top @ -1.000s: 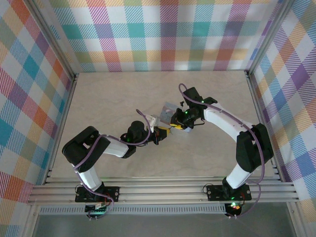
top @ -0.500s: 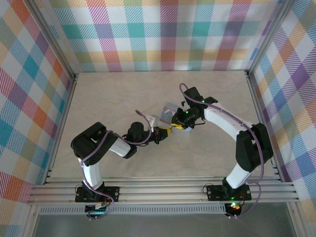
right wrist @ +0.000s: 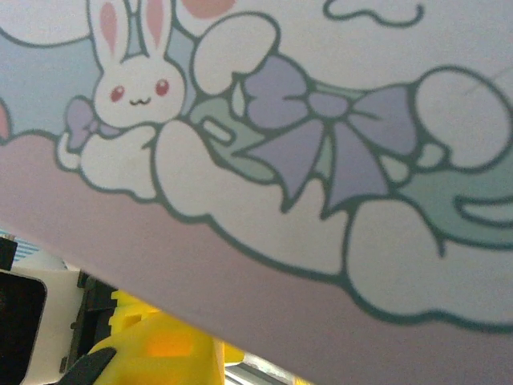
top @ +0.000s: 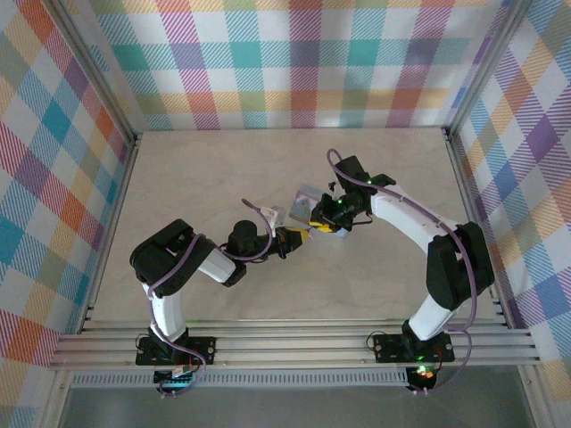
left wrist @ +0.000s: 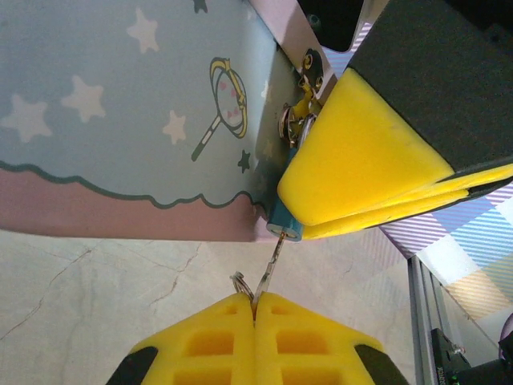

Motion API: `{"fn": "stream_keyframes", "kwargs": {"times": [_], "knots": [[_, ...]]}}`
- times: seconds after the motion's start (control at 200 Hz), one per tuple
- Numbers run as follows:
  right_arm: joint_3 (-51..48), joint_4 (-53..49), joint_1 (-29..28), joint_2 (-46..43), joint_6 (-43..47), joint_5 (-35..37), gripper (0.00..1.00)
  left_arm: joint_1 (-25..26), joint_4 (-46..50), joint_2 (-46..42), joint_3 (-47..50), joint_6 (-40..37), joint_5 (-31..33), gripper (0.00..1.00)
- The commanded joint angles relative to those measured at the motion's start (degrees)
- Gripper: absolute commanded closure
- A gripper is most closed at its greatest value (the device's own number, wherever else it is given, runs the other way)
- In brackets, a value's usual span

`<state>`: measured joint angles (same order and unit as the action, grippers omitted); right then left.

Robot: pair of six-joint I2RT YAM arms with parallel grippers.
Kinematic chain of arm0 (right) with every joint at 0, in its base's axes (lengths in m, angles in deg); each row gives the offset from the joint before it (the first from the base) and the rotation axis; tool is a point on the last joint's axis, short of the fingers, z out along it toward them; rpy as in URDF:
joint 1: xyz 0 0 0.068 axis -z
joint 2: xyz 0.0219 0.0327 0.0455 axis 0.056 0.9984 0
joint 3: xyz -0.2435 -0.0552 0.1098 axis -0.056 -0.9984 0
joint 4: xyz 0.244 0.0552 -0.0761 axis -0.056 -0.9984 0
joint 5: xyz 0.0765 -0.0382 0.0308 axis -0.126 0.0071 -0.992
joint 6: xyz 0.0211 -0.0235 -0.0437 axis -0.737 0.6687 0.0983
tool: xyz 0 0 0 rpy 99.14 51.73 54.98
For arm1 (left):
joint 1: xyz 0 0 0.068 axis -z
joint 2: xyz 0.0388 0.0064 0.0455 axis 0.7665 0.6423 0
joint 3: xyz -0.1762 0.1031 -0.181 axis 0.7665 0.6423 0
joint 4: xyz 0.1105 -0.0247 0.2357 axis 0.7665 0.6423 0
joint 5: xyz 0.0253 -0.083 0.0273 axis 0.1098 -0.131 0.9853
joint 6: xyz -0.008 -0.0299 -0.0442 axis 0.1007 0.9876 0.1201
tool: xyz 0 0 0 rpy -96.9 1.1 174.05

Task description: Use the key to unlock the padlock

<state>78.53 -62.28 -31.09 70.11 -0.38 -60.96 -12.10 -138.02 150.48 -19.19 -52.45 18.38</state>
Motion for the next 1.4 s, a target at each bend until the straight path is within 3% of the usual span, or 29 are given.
{"fn": "stream_keyframes", "kwargs": {"times": [0.0, 1.395], "knots": [[-0.2, -0.2, 0.3, -0.4, -0.4, -3.4, 1.0, -0.9, -3.9, 0.6, 0.6, 0.5, 1.1, 1.0], [0.1, 1.7, 1.2, 0.5, -2.7, -2.9, 1.0, 1.8, -4.6, -0.6, 2.7, 0.5, 2.8, 1.0]]}}
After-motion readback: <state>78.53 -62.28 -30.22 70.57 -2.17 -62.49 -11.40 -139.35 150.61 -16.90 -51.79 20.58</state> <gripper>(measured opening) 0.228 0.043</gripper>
